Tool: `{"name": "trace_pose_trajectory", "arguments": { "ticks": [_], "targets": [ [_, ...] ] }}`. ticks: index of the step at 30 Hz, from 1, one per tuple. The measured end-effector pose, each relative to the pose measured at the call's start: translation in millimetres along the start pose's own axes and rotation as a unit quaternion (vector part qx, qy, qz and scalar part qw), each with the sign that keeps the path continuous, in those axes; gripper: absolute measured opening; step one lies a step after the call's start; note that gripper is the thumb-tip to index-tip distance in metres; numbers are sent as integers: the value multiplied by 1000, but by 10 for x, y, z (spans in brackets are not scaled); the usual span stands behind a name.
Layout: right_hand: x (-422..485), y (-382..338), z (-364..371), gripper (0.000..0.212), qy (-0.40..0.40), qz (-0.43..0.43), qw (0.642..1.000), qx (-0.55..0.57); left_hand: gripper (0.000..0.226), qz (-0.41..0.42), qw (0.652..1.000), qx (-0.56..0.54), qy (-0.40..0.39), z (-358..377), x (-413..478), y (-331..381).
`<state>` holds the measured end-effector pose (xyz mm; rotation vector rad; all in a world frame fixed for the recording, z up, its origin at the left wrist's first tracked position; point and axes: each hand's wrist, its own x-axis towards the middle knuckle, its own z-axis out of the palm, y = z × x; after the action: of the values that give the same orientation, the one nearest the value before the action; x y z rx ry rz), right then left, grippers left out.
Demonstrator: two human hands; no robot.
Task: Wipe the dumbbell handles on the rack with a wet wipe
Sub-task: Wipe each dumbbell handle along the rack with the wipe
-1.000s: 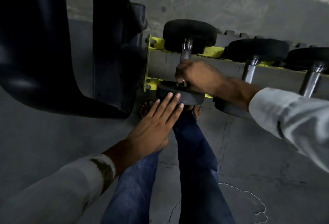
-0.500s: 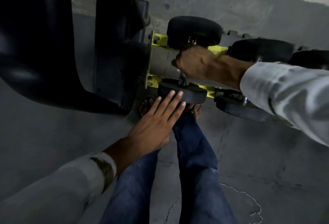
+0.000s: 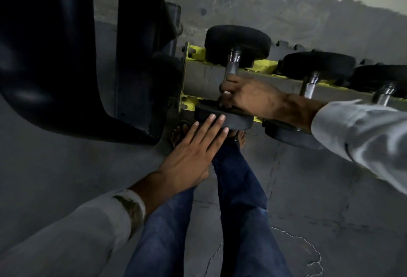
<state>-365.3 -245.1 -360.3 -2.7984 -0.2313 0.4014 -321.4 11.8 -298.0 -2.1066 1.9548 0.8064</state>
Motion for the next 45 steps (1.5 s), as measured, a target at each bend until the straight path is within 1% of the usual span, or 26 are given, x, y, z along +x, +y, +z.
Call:
{"name": "trace_pose_trajectory", "arguments": {
  "ticks": [2,3,4,5,7,10,11,13,16,17,19,20,21,23,25,26,28,31,33,35,36,37,39,41,44,45],
  "targets": [
    [-114,-19,68,30,48,56,997,-8,108,4,1000,5,1,8,9,-11],
    [-180,-109,108,32,76,120,989,50,108,6,1000,2,2,16,13,-11],
    [-219,-205,132,29,132,198,961,143,108,6,1000,-3,5,31,16,-11],
    [-214,-296,140,23,191,286,894,287,109,5,1000,-5,10,50,19,-17],
    [-88,-390,187,11,299,397,761,418,109,4,1000,-10,14,71,22,-21],
    [240,-186,187,5,306,523,583,541,107,13,1000,-10,13,86,24,-30],
    [352,-71,170,12,291,528,505,617,105,16,1000,-10,13,88,19,-31],
    [486,136,162,30,260,457,352,774,102,20,1000,-12,13,98,13,-33],
    [552,252,197,30,239,366,224,871,101,23,999,-15,17,111,16,-48],
    [564,237,204,26,253,351,201,879,102,25,999,-15,20,112,22,-53],
    [582,135,259,16,320,410,213,827,103,27,999,-17,21,107,18,-55],
    [574,60,260,9,366,459,239,773,104,27,999,-18,21,110,15,-54],
    [549,-34,249,8,407,506,288,704,105,25,999,-20,21,109,12,-51],
    [502,-235,160,8,458,549,468,519,107,24,999,-27,21,107,13,-43],
    [480,-392,106,6,437,505,653,357,107,24,999,-26,22,97,13,-43],
    [466,-421,93,13,407,479,717,302,107,23,999,-24,22,86,11,-44],
    [399,-415,61,23,321,435,818,197,107,23,999,-24,20,70,12,-43],
    [348,-329,38,33,187,305,934,-15,108,23,999,-18,19,70,14,-49],
    [382,-278,43,29,103,226,965,-79,108,23,999,-14,19,79,21,-59],
    [414,-250,23,24,5,180,976,-125,108,25,999,-11,19,87,23,-64],
    [440,-213,39,18,-14,148,977,-154,108,25,999,-8,19,89,22,-64],
    [420,-277,-94,14,-74,118,974,-179,107,23,1000,-7,18,89,17,-67],
    [334,-327,-268,26,-179,32,960,-215,106,22,1000,-5,15,70,9,-67],
    [293,-289,-548,38,-198,-89,940,-264,105,21,1000,2,11,39,3,-66],
    [252,-234,-501,24,-180,14,970,-160,104,11,1000,6,8,0,-1,-40],
    [229,-233,-460,17,-149,34,981,-116,105,7,1000,6,5,-5,-2,-26]
  ]
}}
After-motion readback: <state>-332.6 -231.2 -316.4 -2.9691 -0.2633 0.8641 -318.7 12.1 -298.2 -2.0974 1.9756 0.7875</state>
